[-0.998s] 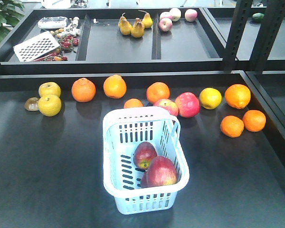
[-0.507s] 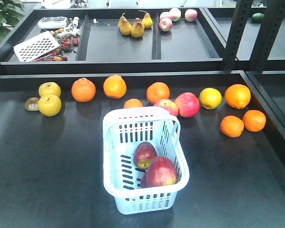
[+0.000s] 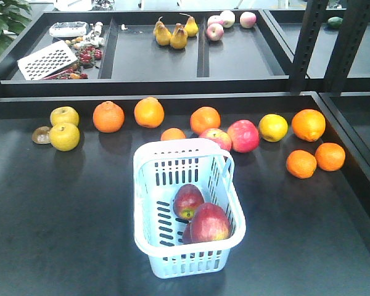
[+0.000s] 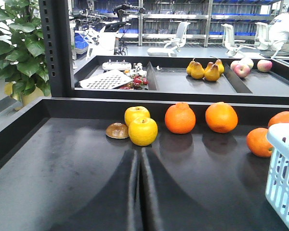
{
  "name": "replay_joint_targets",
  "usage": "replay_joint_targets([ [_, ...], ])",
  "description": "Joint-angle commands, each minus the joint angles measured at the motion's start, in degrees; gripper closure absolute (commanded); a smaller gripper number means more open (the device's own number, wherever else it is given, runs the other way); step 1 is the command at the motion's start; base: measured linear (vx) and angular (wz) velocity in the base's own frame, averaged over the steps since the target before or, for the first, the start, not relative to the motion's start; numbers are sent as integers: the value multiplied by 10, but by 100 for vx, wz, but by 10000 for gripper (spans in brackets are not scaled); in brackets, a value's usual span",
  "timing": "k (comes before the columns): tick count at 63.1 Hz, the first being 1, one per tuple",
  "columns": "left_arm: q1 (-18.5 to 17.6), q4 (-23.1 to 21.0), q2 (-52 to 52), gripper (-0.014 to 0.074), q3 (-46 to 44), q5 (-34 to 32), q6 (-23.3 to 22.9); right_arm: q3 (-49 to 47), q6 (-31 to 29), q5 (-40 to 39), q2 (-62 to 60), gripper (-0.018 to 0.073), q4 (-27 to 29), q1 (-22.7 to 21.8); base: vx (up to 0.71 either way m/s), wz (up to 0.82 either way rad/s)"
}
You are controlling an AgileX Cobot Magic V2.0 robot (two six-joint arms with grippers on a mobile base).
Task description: Pick three apples into basket with both arms
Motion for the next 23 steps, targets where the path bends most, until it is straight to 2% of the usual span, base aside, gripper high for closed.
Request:
replay_joint_targets([
  [1,1,-2,-9,603,5,-39,-5,8,-4,-44,-7,564,-3,-4,0,0],
  [23,1,-2,-9,603,5,-39,-5,8,-4,-44,-7,564,-3,-4,0,0],
])
